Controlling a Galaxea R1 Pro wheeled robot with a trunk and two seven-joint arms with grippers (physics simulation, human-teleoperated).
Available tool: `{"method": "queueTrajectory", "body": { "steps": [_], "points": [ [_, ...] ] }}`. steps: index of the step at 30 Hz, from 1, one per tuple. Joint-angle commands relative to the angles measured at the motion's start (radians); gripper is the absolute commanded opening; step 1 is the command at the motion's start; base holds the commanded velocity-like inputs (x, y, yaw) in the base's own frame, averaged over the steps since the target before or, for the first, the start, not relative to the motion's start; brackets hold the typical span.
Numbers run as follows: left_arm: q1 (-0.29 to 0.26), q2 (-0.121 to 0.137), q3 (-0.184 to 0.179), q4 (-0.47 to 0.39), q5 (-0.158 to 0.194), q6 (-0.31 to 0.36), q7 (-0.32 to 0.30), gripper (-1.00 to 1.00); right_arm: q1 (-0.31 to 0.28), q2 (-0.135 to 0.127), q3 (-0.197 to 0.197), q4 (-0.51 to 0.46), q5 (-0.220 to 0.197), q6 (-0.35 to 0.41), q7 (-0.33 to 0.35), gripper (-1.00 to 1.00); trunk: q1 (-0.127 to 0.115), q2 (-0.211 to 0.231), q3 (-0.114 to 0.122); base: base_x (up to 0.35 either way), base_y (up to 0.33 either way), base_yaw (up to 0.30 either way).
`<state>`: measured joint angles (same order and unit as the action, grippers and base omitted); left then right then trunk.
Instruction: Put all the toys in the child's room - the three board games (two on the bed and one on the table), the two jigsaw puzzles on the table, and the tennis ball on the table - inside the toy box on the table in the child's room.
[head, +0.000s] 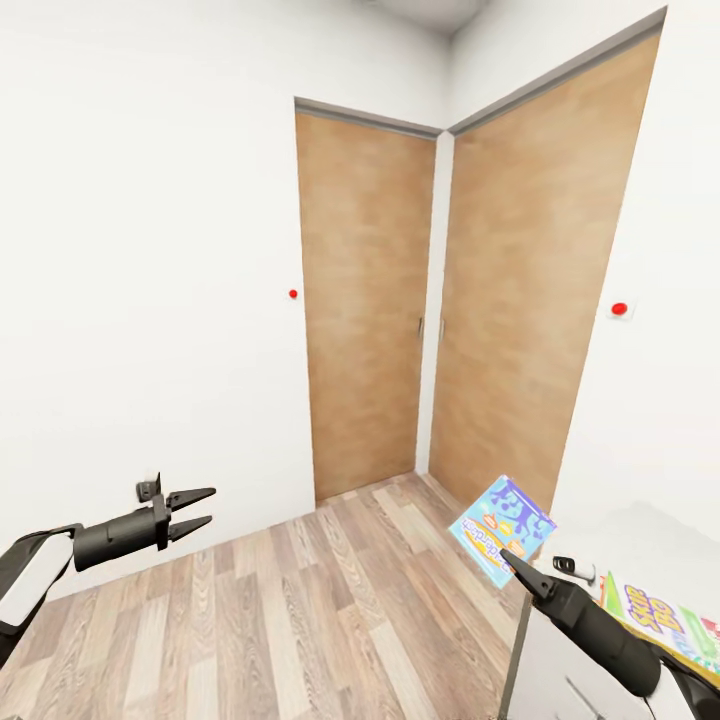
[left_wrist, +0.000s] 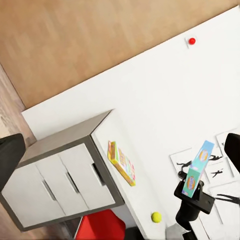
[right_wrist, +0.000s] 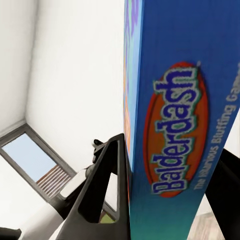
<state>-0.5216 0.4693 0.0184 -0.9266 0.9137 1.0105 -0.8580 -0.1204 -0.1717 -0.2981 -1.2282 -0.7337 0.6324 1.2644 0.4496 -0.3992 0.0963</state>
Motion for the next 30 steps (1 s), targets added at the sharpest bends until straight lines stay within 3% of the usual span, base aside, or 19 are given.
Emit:
{"method": "queueTrajectory", "body": {
  "steps": [1, 30],
  "points": [
    [0.0, 0.0, 0.001, 0.0, -0.003, 0.003, -0.004, 1.0, -0.001, 0.0, 0.0, 0.001, -0.006, 0.009, 0.001, -1.0, 0.0, -0.001, 0.0, 0.0, 0.0, -0.279],
    [0.0, 0.002, 0.002, 0.0, -0.004, 0.003, -0.004, 1.0, -0.001, 0.0, -0.001, 0.003, -0.006, 0.009, 0.001, -1.0, 0.0, -0.001, 0.019, 0.0, 0.0, -0.279]
  ]
}}
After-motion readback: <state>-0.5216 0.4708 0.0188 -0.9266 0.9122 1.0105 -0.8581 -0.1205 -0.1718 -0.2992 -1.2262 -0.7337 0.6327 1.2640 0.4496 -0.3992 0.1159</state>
